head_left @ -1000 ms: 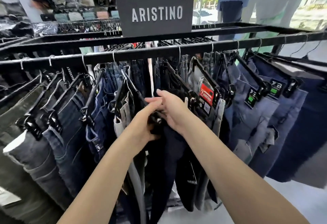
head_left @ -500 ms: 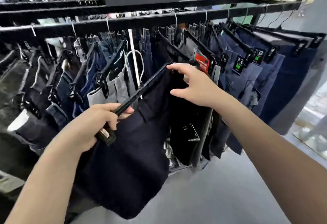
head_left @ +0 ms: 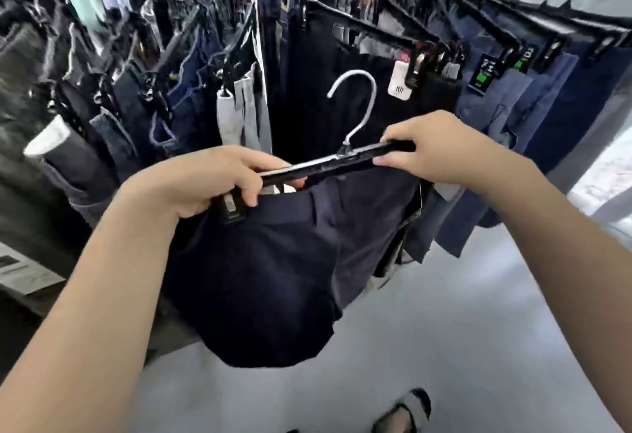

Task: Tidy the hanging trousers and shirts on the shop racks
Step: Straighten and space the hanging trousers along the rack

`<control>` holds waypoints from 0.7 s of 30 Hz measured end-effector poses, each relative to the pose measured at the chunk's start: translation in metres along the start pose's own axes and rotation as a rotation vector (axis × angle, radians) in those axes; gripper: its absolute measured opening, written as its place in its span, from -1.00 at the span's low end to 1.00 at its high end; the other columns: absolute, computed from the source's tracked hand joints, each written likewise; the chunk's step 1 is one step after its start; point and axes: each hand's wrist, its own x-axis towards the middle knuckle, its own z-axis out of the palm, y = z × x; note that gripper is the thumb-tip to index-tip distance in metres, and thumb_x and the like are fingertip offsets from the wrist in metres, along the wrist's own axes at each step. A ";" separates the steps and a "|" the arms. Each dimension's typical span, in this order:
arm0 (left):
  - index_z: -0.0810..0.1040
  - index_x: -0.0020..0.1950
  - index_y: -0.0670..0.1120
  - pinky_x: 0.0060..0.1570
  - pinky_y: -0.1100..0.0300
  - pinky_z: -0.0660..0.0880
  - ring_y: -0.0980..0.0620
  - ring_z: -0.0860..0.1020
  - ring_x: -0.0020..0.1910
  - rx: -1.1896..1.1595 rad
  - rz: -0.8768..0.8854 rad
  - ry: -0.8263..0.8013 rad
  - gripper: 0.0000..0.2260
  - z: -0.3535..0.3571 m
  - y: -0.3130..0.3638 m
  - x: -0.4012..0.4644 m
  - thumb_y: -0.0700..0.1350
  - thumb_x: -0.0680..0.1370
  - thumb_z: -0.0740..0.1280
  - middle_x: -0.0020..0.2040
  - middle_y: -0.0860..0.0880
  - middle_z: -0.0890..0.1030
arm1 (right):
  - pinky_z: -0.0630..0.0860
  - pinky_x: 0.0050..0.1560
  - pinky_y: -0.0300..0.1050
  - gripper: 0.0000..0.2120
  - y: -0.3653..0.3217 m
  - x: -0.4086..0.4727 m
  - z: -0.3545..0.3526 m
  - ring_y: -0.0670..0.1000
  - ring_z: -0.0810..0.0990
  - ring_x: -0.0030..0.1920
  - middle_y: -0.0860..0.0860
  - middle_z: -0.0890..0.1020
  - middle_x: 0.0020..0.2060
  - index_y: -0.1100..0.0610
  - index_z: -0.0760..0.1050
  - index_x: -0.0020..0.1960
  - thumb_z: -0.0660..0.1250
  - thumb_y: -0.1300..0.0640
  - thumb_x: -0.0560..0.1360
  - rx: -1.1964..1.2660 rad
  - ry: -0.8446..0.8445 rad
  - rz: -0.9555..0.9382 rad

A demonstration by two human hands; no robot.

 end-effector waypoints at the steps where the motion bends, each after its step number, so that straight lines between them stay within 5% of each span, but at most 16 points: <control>1: 0.58 0.20 0.15 -0.07 0.34 0.46 0.25 0.61 -0.02 -0.003 0.033 0.026 -0.47 0.002 0.002 0.004 -0.41 0.48 0.18 0.06 0.16 0.67 | 0.49 -0.04 -0.02 -0.64 0.007 -0.008 -0.008 0.02 0.57 -0.12 -0.07 0.62 -0.24 -0.09 0.58 0.02 0.24 -0.32 0.45 0.024 -0.044 0.024; 4: 0.35 0.38 0.25 0.24 0.21 0.21 0.22 0.45 0.24 0.002 0.060 0.171 -0.60 0.009 0.003 0.016 0.02 0.56 0.31 0.32 0.17 0.46 | 0.49 -0.17 -0.06 -0.74 0.029 -0.035 -0.027 -0.08 0.55 -0.24 -0.10 0.60 -0.34 -0.10 0.57 -0.12 0.32 -0.28 0.47 0.049 -0.097 0.087; 7: 0.29 0.41 0.26 0.33 0.12 0.26 0.13 0.45 0.26 -0.042 0.058 0.324 -0.51 0.014 -0.003 0.034 0.30 0.50 0.24 0.34 0.18 0.41 | 0.53 -0.13 -0.07 -0.73 0.051 -0.055 -0.036 -0.07 0.57 -0.24 -0.08 0.64 -0.34 -0.08 0.61 -0.16 0.34 -0.27 0.46 0.068 -0.118 0.183; 13: 0.44 0.30 0.11 0.21 -0.11 0.48 0.02 0.51 0.23 -0.303 0.070 0.556 -0.66 0.024 -0.007 0.068 0.14 0.55 0.22 0.23 0.03 0.54 | 0.49 0.19 0.07 -0.43 0.079 -0.084 -0.045 0.08 0.55 0.17 -0.06 0.65 0.14 -0.02 0.63 0.17 0.30 -0.39 0.37 0.038 -0.048 0.394; 16: 0.39 0.36 0.03 0.19 -0.06 0.49 0.04 0.51 0.17 -0.341 0.086 0.534 -0.70 0.039 0.004 0.080 -0.02 0.63 0.18 0.20 0.00 0.53 | 0.53 0.10 0.09 -0.50 0.079 -0.089 -0.045 0.11 0.60 0.02 0.09 0.69 -0.04 0.12 0.66 0.02 0.34 -0.31 0.42 0.115 -0.029 0.424; 21: 0.28 0.45 0.09 0.19 -0.10 0.50 0.01 0.48 0.25 -0.324 0.122 0.498 -0.61 0.044 0.010 0.090 -0.06 0.61 0.15 0.23 0.04 0.49 | 0.62 -0.41 -0.05 -0.67 0.050 -0.084 -0.045 0.08 0.63 -0.38 0.07 0.65 -0.34 0.04 0.63 -0.26 0.40 -0.21 0.45 0.262 -0.018 0.483</control>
